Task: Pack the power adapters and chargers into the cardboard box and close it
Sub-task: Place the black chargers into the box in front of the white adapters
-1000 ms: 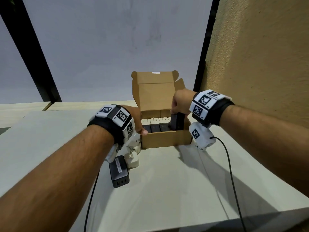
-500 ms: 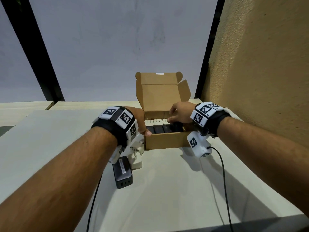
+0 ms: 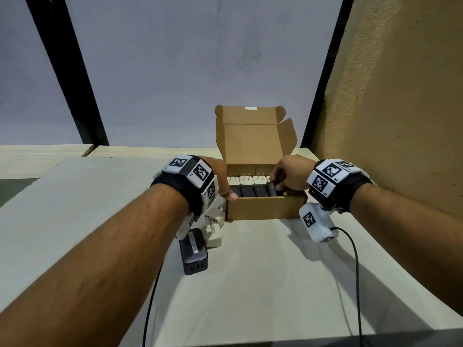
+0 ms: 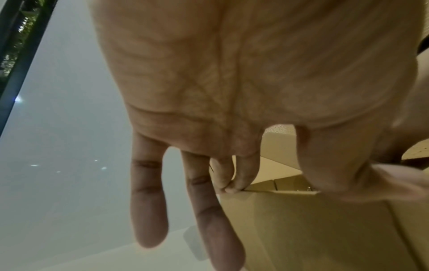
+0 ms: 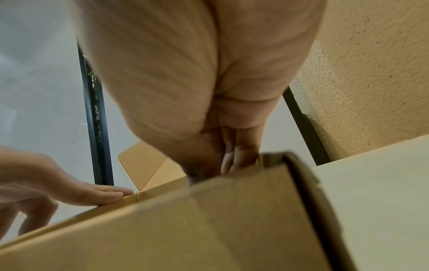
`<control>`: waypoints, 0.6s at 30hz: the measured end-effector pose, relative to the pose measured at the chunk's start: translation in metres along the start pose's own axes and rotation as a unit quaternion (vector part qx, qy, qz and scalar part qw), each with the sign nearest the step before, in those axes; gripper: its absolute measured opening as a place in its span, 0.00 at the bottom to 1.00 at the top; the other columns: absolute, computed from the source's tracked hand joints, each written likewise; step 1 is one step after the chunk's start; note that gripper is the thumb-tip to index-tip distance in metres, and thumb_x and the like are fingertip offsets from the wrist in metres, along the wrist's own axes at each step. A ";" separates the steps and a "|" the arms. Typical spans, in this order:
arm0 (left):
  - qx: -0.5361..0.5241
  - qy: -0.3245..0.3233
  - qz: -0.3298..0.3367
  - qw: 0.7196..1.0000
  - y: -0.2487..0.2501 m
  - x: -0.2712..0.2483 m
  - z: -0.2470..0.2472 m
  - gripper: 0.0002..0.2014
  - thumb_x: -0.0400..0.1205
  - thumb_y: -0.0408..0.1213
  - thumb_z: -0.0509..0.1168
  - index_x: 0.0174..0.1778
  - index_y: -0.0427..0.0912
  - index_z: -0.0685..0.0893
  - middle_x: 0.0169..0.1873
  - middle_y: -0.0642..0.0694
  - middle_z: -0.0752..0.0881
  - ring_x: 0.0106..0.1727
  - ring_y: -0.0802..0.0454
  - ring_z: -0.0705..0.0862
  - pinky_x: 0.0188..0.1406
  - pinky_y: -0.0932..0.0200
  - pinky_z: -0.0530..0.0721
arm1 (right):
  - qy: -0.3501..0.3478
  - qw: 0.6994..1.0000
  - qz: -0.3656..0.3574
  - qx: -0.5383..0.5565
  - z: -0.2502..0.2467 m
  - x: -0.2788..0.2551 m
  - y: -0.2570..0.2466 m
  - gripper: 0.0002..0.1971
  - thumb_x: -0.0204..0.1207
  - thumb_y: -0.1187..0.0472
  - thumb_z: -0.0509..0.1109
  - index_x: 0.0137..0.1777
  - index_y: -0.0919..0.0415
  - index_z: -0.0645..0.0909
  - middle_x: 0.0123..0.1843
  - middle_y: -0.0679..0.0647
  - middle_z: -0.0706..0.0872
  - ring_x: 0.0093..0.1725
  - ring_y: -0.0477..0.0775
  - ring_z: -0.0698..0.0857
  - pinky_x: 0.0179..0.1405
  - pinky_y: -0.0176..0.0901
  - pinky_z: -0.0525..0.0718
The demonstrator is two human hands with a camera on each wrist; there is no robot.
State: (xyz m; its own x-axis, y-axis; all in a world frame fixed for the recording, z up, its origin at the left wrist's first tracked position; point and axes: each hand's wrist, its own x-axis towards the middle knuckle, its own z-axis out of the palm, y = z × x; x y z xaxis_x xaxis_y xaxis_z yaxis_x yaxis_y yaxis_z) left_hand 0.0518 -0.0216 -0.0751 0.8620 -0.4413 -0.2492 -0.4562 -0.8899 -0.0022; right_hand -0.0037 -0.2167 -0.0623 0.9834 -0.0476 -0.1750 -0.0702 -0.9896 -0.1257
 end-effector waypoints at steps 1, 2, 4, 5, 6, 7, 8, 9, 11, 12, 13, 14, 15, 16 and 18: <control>-0.003 0.000 -0.001 1.000 -0.001 0.001 0.001 0.28 0.70 0.64 0.73 0.53 0.48 0.72 0.47 0.48 0.77 0.47 0.49 0.74 0.42 0.59 0.71 | 0.001 1.000 -0.006 0.000 0.000 0.000 0.000 0.12 0.75 0.64 0.75 0.58 0.58 0.86 0.55 0.53 0.90 0.58 0.55 0.86 0.58 0.44 0.82; -0.004 0.002 -0.002 1.000 -0.001 0.002 0.002 0.28 0.69 0.64 0.73 0.52 0.49 0.71 0.47 0.49 0.77 0.47 0.49 0.74 0.41 0.59 0.71 | 0.002 1.000 -0.009 -0.001 0.001 0.000 0.001 0.12 0.75 0.64 0.75 0.58 0.59 0.87 0.54 0.53 0.90 0.58 0.55 0.86 0.58 0.44 0.82; -0.001 0.005 -0.003 1.000 -0.002 0.003 0.002 0.28 0.69 0.65 0.73 0.50 0.50 0.70 0.46 0.49 0.77 0.47 0.49 0.73 0.37 0.60 0.70 | -0.003 1.000 -0.016 -0.014 0.003 0.000 0.002 0.13 0.76 0.64 0.74 0.60 0.59 0.86 0.56 0.54 0.90 0.59 0.55 0.86 0.59 0.44 0.82; 0.000 0.004 -0.003 1.000 -0.003 0.004 0.002 0.28 0.69 0.65 0.72 0.49 0.50 0.70 0.46 0.49 0.76 0.47 0.49 0.73 0.34 0.61 0.68 | -0.007 1.000 -0.020 -0.024 0.005 0.001 0.002 0.14 0.76 0.63 0.74 0.62 0.58 0.86 0.57 0.53 0.89 0.59 0.55 0.85 0.59 0.44 0.82; 0.000 0.000 -0.002 1.000 -0.002 0.004 0.001 0.27 0.69 0.65 0.72 0.48 0.50 0.70 0.46 0.48 0.76 0.46 0.49 0.73 0.32 0.61 0.67 | -0.012 0.999 -0.024 -0.033 0.006 0.002 0.003 0.15 0.76 0.63 0.74 0.63 0.57 0.85 0.57 0.53 0.89 0.59 0.55 0.85 0.59 0.44 0.82; -0.001 -0.004 -0.001 1.000 -0.003 0.005 0.001 0.27 0.69 0.65 0.72 0.49 0.49 0.73 0.46 0.48 0.77 0.47 0.49 0.74 0.35 0.60 0.69 | -0.017 0.999 -0.029 -0.042 0.006 0.004 0.004 0.15 0.76 0.62 0.73 0.64 0.56 0.85 0.58 0.53 0.89 0.59 0.55 0.85 0.59 0.44 0.82; -0.003 -0.006 0.000 1.000 -0.003 0.005 0.001 0.28 0.70 0.64 0.72 0.53 0.47 0.77 0.46 0.48 0.78 0.47 0.49 0.75 0.40 0.59 0.72 | -0.020 0.998 -0.032 -0.051 0.007 0.005 0.004 0.16 0.77 0.62 0.73 0.64 0.56 0.85 0.59 0.53 0.89 0.59 0.55 0.85 0.60 0.45 0.82; -0.005 -0.006 0.000 1.000 -0.003 0.006 0.001 0.30 0.70 0.64 0.72 0.58 0.43 0.81 0.46 0.47 0.79 0.47 0.49 0.76 0.45 0.58 0.72 | -0.022 0.998 -0.034 -0.057 0.008 0.005 0.005 0.16 0.77 0.61 0.73 0.65 0.55 0.85 0.59 0.53 0.89 0.60 0.55 0.85 0.62 0.46 0.82; -0.012 0.004 -0.001 1.000 -0.003 0.006 0.002 0.35 0.70 0.63 0.73 0.64 0.39 0.82 0.45 0.47 0.81 0.47 0.49 0.78 0.48 0.58 0.73 | -0.026 0.997 -0.034 -0.066 0.009 0.005 0.004 0.16 0.77 0.59 0.72 0.65 0.55 0.85 0.61 0.53 0.89 0.61 0.56 0.85 0.63 0.48 0.82; -0.015 0.010 0.000 1.000 -0.003 0.005 0.002 0.36 0.70 0.63 0.73 0.65 0.39 0.82 0.44 0.47 0.81 0.47 0.49 0.78 0.48 0.57 0.73 | -0.027 0.997 -0.031 -0.072 0.009 0.003 0.002 0.17 0.77 0.58 0.72 0.66 0.55 0.84 0.61 0.53 0.88 0.61 0.56 0.84 0.63 0.48 0.82; -0.018 0.011 0.000 1.000 -0.004 0.006 0.003 0.35 0.70 0.63 0.73 0.65 0.39 0.82 0.44 0.47 0.81 0.46 0.49 0.78 0.47 0.57 0.73 | -0.021 0.996 -0.028 -0.081 0.009 0.000 0.000 0.18 0.78 0.56 0.72 0.67 0.55 0.83 0.62 0.54 0.87 0.62 0.56 0.84 0.63 0.48 0.82; -0.020 0.013 0.003 1.000 -0.004 0.006 0.003 0.34 0.70 0.63 0.73 0.63 0.41 0.82 0.43 0.47 0.80 0.46 0.49 0.78 0.47 0.57 0.73 | 0.001 0.996 -0.025 -0.086 0.008 -0.005 -0.002 0.18 0.77 0.54 0.72 0.67 0.55 0.83 0.62 0.55 0.87 0.61 0.57 0.84 0.62 0.49 0.83; -0.021 0.012 0.006 1.000 -0.005 0.007 0.004 0.32 0.70 0.63 0.73 0.62 0.42 0.82 0.43 0.47 0.80 0.46 0.49 0.77 0.47 0.57 0.72 | 0.040 0.996 -0.025 -0.075 0.007 -0.013 -0.006 0.18 0.77 0.53 0.72 0.66 0.55 0.83 0.61 0.56 0.86 0.60 0.58 0.84 0.60 0.50 0.83; -0.023 0.010 0.008 1.000 -0.006 0.007 0.003 0.30 0.70 0.63 0.73 0.59 0.44 0.81 0.43 0.47 0.79 0.46 0.49 0.77 0.47 0.57 0.72 | 0.086 0.994 -0.036 -0.049 0.006 -0.025 -0.011 0.15 0.77 0.55 0.71 0.63 0.54 0.84 0.60 0.56 0.87 0.58 0.58 0.85 0.59 0.51 0.84; -0.037 0.003 0.010 0.999 -0.009 0.007 0.004 0.28 0.70 0.61 0.74 0.55 0.43 0.80 0.39 0.47 0.79 0.43 0.49 0.77 0.45 0.57 0.72 | 0.146 0.984 -0.105 0.005 0.010 -0.054 -0.026 0.09 0.77 0.58 0.70 0.56 0.53 0.86 0.54 0.52 0.88 0.53 0.55 0.86 0.56 0.50 0.85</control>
State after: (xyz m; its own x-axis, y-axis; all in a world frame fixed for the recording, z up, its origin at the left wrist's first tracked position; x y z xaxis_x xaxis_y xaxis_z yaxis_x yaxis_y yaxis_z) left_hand 0.0609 -0.0165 -0.0806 0.8543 -0.4591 -0.2437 -0.4557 -0.8871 0.0736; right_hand -0.0570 -0.1871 -0.0589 0.9824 0.1198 0.1433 0.1398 -0.9804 -0.1386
